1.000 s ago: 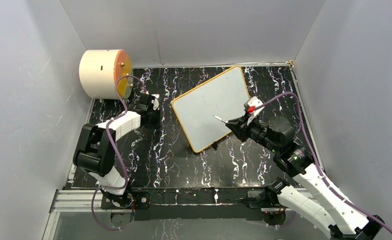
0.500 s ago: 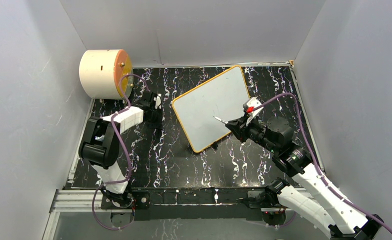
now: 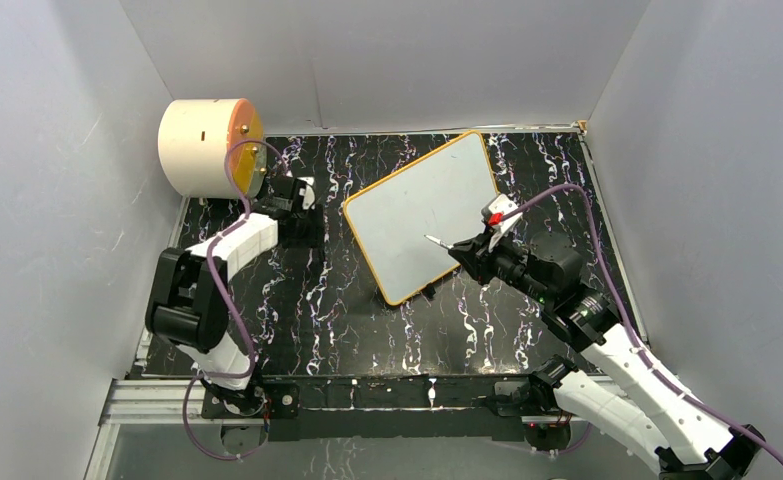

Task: Write a sentence on the whiteboard
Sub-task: Place the pen cap at the center of the board, then write a sentence on the whiteboard.

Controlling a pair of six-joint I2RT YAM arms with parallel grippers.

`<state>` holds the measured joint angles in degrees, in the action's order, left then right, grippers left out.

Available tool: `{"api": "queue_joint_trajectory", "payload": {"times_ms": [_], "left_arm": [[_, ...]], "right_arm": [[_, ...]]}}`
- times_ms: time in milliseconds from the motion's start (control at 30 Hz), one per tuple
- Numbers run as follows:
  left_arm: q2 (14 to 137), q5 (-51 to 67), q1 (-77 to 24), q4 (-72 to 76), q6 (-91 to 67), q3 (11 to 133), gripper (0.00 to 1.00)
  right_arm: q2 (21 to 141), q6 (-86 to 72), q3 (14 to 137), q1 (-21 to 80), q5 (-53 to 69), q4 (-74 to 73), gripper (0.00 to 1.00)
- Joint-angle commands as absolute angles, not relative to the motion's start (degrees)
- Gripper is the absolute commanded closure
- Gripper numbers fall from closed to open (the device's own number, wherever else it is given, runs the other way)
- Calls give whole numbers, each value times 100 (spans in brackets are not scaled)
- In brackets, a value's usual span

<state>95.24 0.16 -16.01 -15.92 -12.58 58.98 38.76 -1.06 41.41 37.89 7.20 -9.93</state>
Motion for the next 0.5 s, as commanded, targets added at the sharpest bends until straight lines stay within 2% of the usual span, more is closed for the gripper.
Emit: {"api": "queue_joint_trajectory", "payload": {"times_ms": [0,133,167,200,233,467], "left_arm": [[8875,-88,-1392,-1629,-1253,6020,47],[8513,442,-1166,-1574,-1293,6062,43],[8395,514,-1122,-1525,-1326,6052,37],[8273,604,-1079,-1457,-1360,6013,14],[8115,705,-1036,-1391,-1369,5986,9],[7294,1579,-837,-782,-1489,5795,7]], "right_arm": [[3916,-9,4376,3780,817,-758,100],[3936,-9,4385,3779,861,-698,100],[3943,-9,4392,3779,883,-677,100],[3946,-15,4394,3779,904,-653,100],[3961,-17,4399,3779,929,-640,100],[4028,-9,4447,3779,963,-646,100]]}}
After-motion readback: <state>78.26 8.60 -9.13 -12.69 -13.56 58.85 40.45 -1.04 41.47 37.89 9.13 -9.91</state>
